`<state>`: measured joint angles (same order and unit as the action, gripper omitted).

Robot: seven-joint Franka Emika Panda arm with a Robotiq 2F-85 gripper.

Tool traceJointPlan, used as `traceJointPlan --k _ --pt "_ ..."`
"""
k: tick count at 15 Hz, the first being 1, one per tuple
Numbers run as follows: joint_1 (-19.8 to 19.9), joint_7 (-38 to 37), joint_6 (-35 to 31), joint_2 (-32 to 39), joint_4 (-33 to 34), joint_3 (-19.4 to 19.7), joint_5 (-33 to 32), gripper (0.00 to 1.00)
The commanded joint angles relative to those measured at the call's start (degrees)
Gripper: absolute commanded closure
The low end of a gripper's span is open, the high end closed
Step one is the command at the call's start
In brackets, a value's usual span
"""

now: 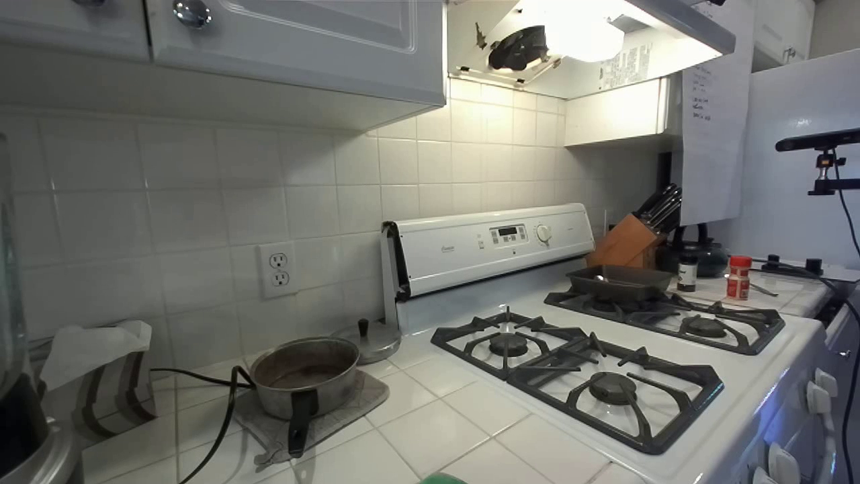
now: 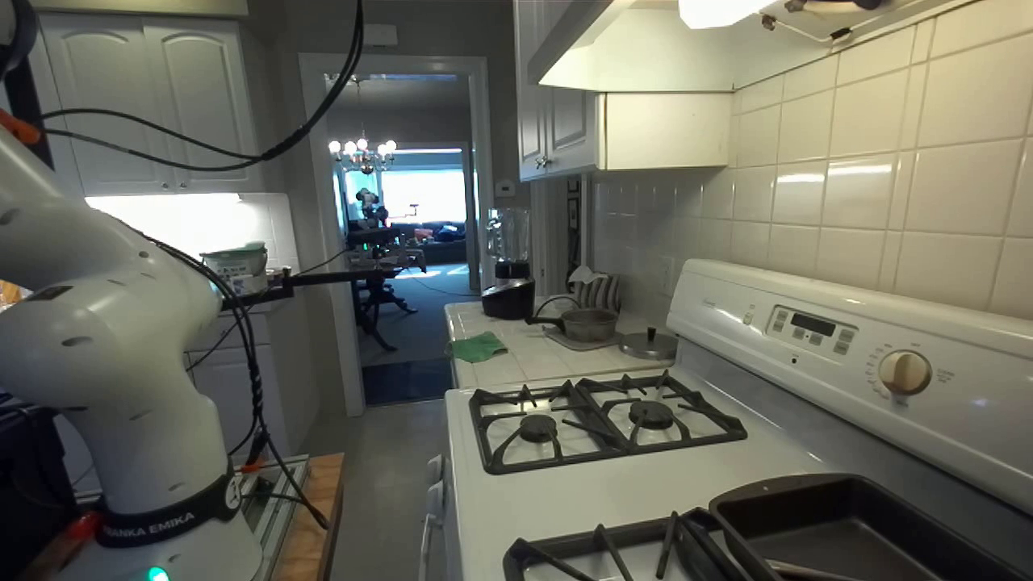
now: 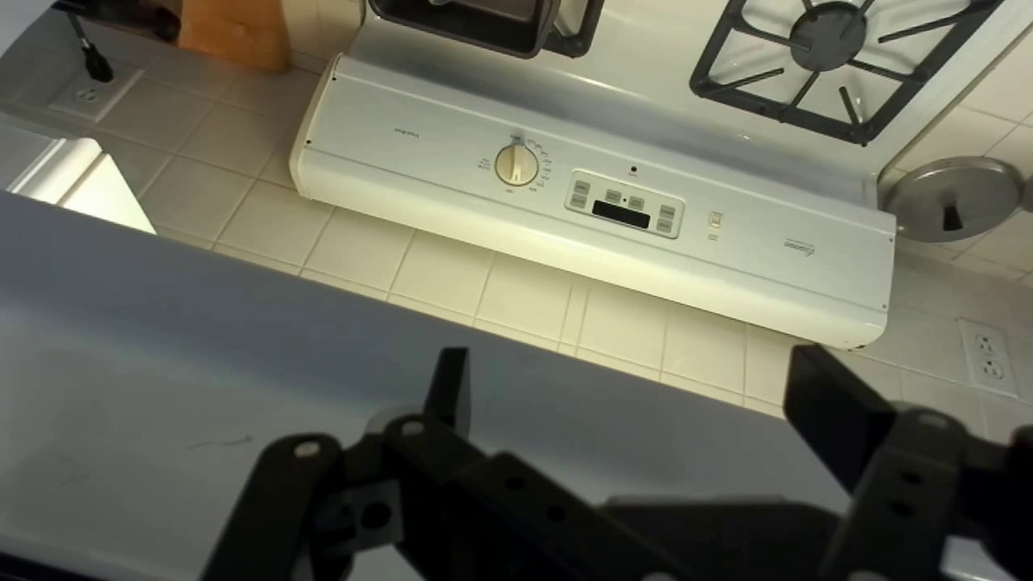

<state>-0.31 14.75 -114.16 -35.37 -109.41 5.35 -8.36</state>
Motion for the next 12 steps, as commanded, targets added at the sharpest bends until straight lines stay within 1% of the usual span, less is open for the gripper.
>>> traceJointPlan --k 1,12 --pt "0.3 0.2 -0.1 0.4 0.6 -0.1 -0.3 0.00" --pt "0.9 0.7 -2.3 1.6 3.3 0.9 -0.6 0.00"
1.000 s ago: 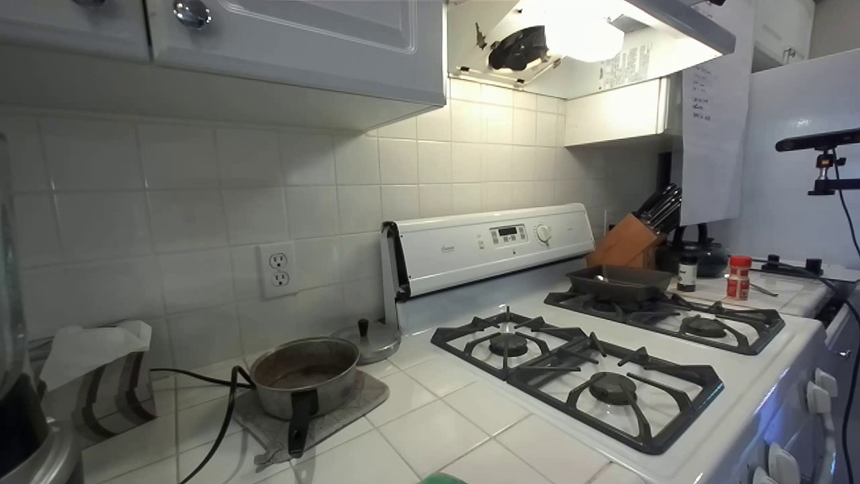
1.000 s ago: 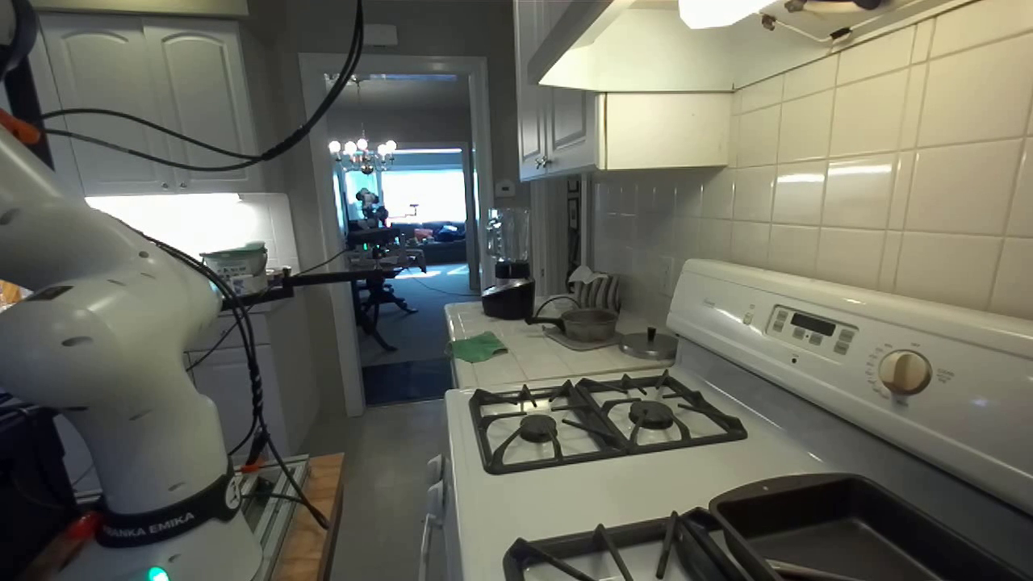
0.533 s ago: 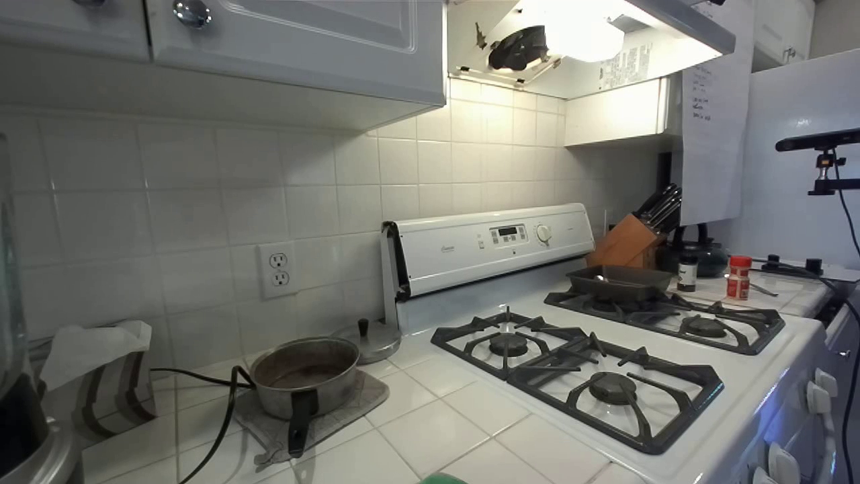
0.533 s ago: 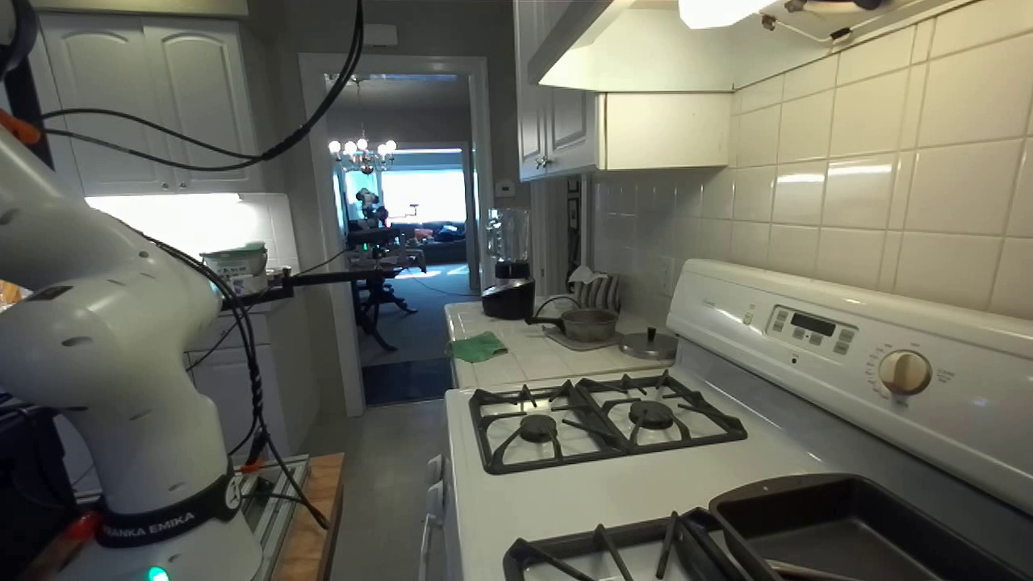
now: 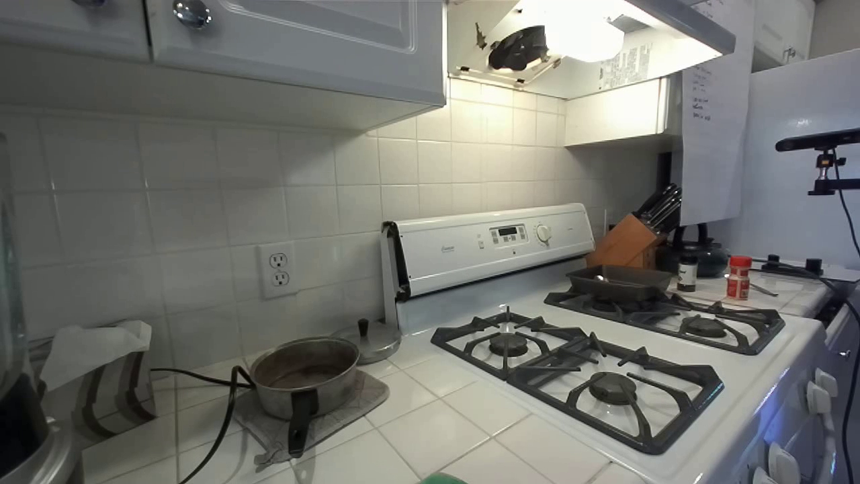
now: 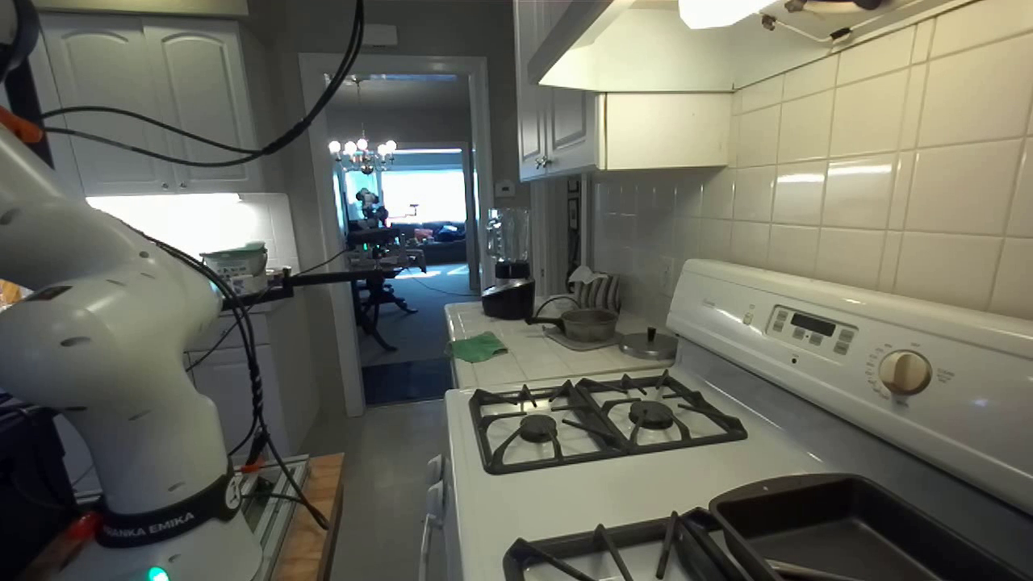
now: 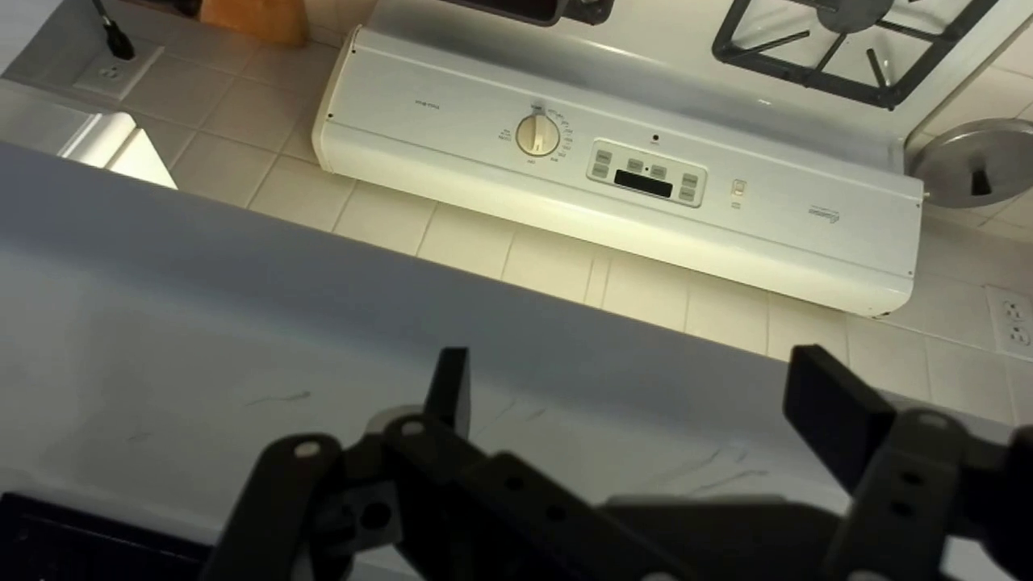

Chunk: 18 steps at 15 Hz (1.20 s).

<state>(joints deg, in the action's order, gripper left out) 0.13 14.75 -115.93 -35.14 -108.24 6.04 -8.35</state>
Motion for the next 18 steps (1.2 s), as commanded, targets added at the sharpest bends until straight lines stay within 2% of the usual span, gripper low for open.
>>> traceJointPlan --k 1,18 --pt "0.5 0.8 -0.7 1.5 2.3 0.2 -0.7 0.00" --pt "1.0 1.4 -2.9 3.7 6.4 0.6 -0.9 0.00"
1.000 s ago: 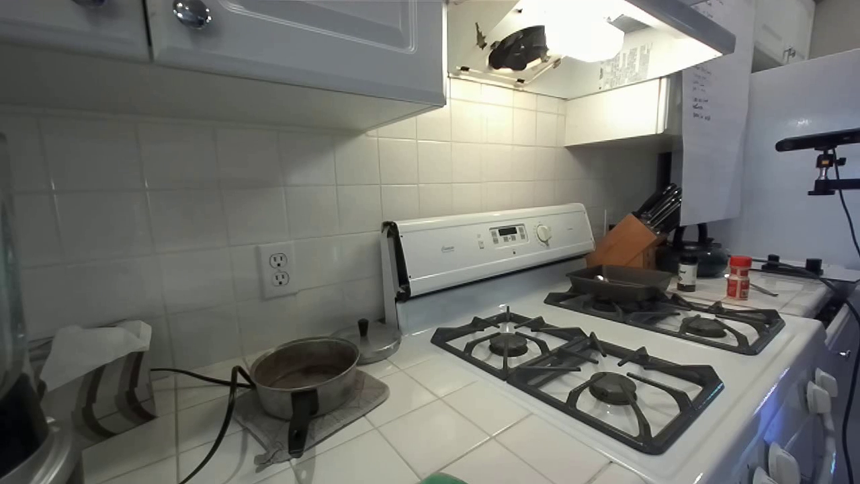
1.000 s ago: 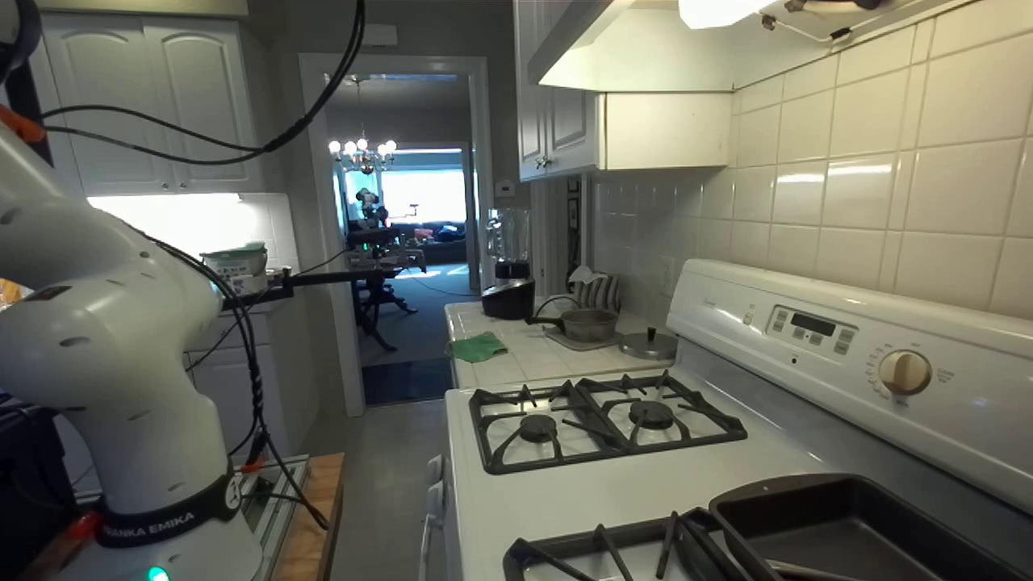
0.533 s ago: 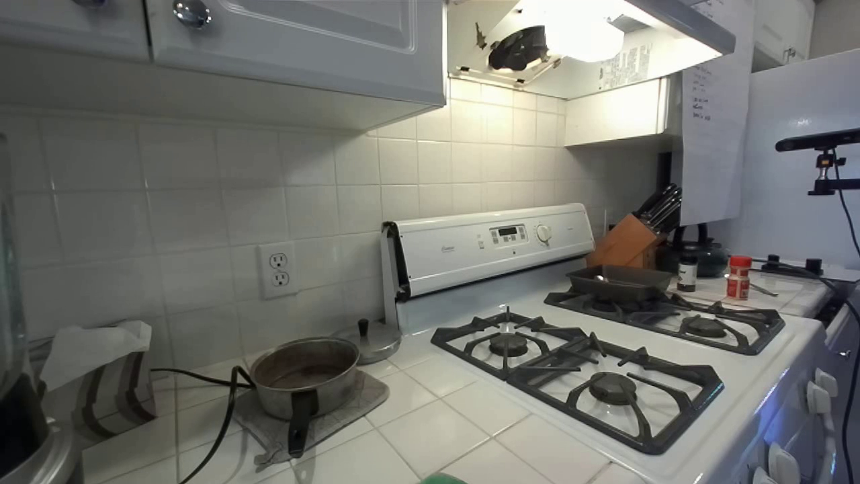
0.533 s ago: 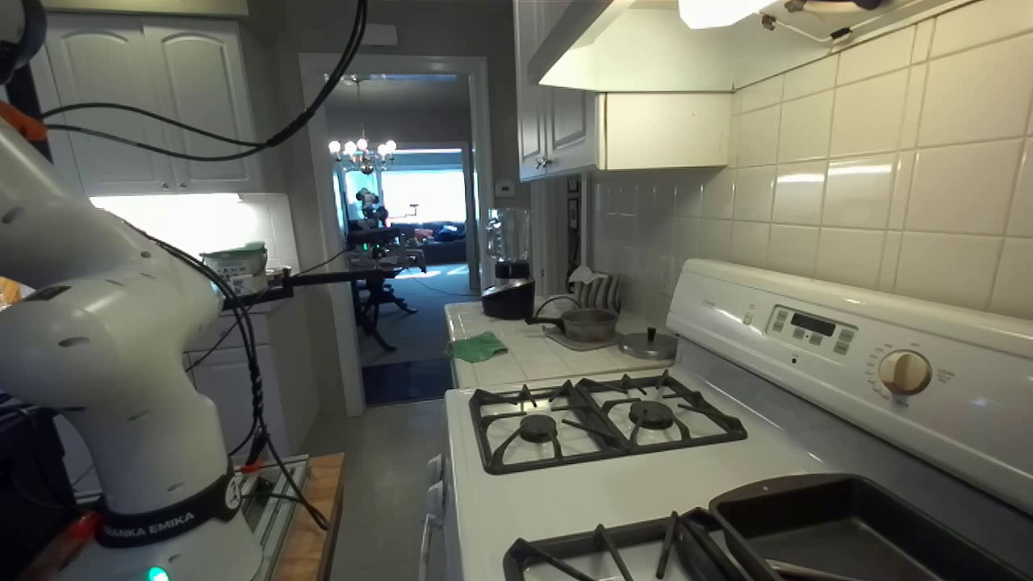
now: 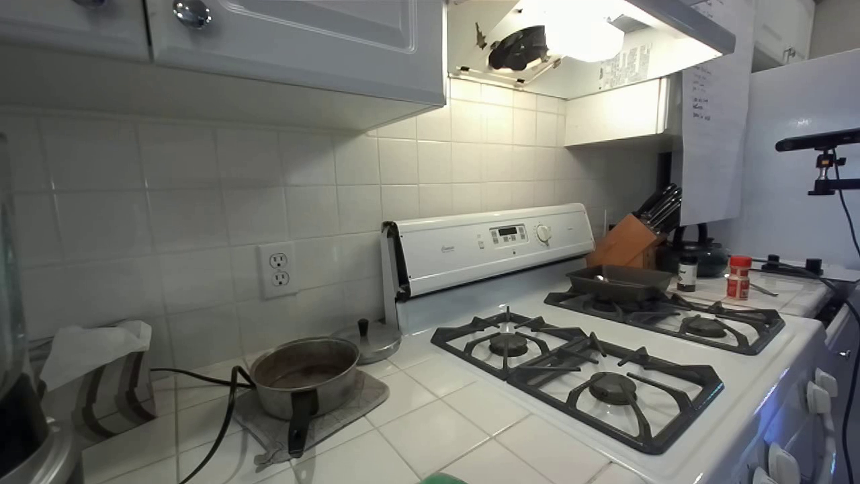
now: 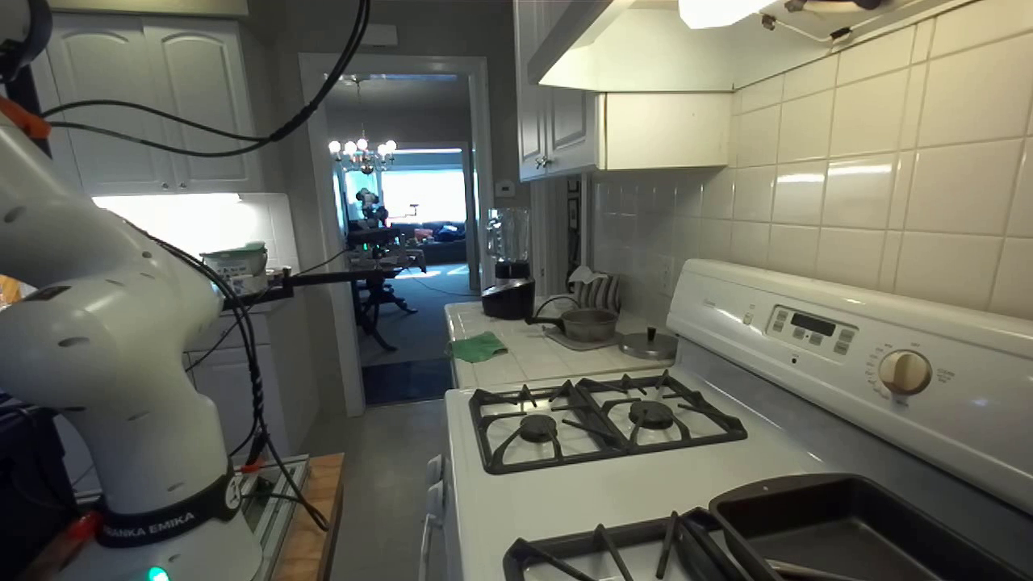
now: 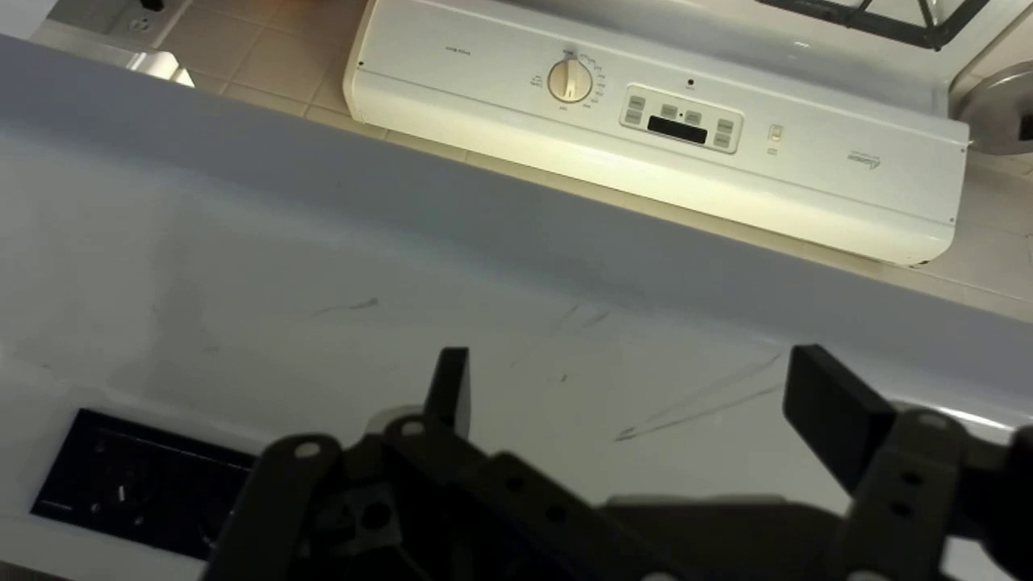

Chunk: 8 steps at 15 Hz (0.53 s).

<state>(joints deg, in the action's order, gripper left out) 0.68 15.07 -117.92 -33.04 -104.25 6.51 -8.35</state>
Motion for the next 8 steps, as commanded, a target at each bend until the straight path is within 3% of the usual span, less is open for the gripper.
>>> traceJointPlan --k 1,8 --pt "0.5 1.2 -1.2 1.9 2.7 0.1 -0.9 0.00" --pt "0.5 1.6 -3.1 3.7 5.4 0.4 -0.6 0.00"
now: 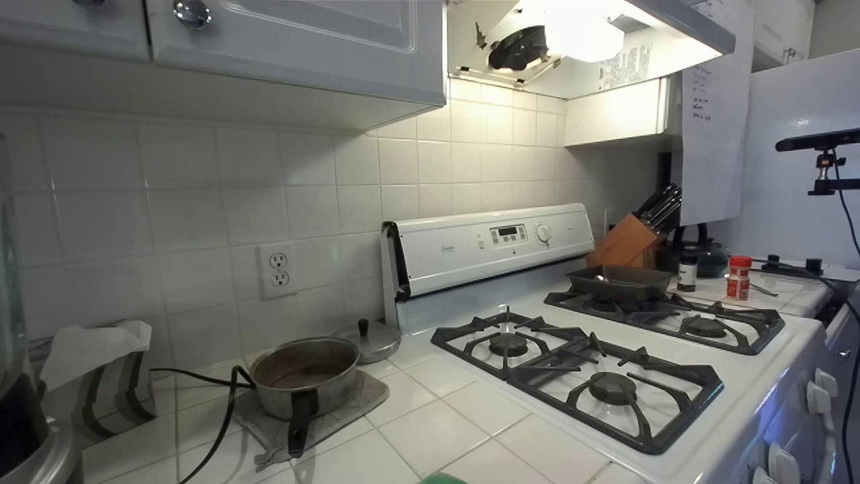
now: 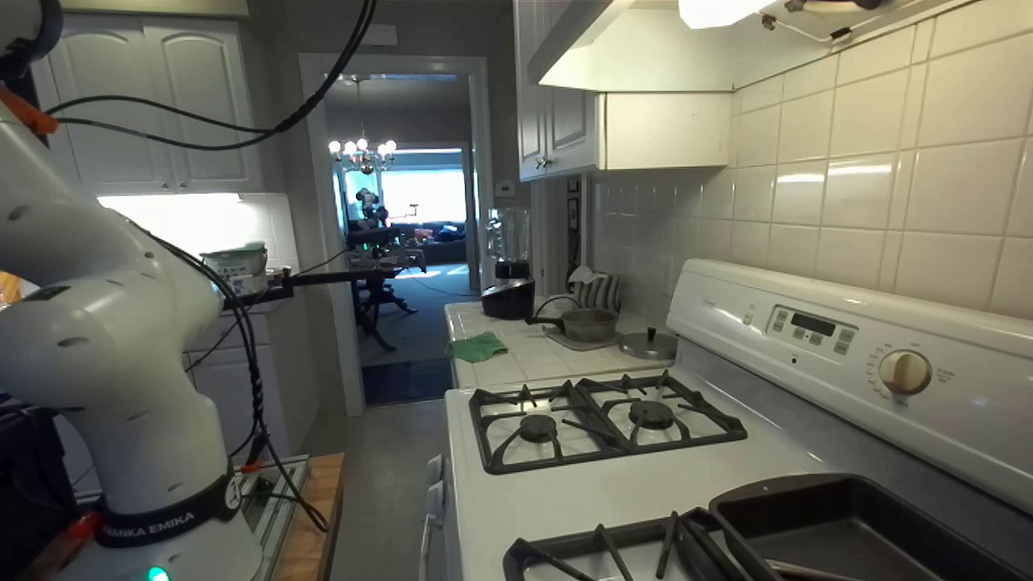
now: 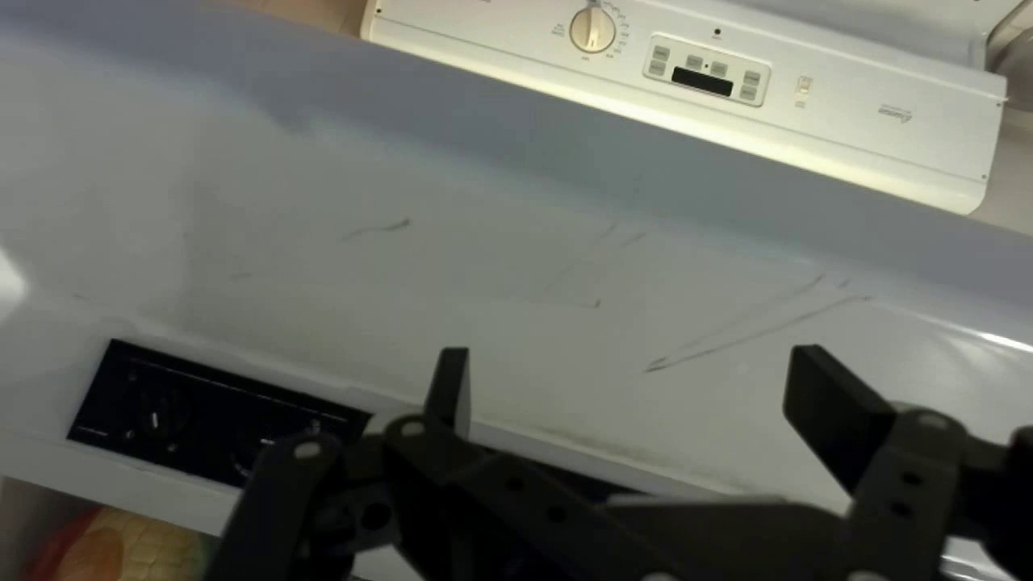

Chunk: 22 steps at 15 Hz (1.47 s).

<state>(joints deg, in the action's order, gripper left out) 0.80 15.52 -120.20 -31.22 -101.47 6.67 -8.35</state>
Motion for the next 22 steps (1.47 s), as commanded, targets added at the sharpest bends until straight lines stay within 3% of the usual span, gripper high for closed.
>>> traceJointPlan --k 1,11,17,22 --pt "0.4 1.2 -1.0 2.2 3.0 0.3 -0.6 0.00" --pt "1.5 2.4 -2.7 6.1 8.9 1.1 -1.1 0.00" --pt "2.6 2.4 -4.4 11.6 15.8 2.6 -0.4 0.00" --pt "2.6 3.1 -9.3 16.4 19.5 4.4 1.1 0.00"
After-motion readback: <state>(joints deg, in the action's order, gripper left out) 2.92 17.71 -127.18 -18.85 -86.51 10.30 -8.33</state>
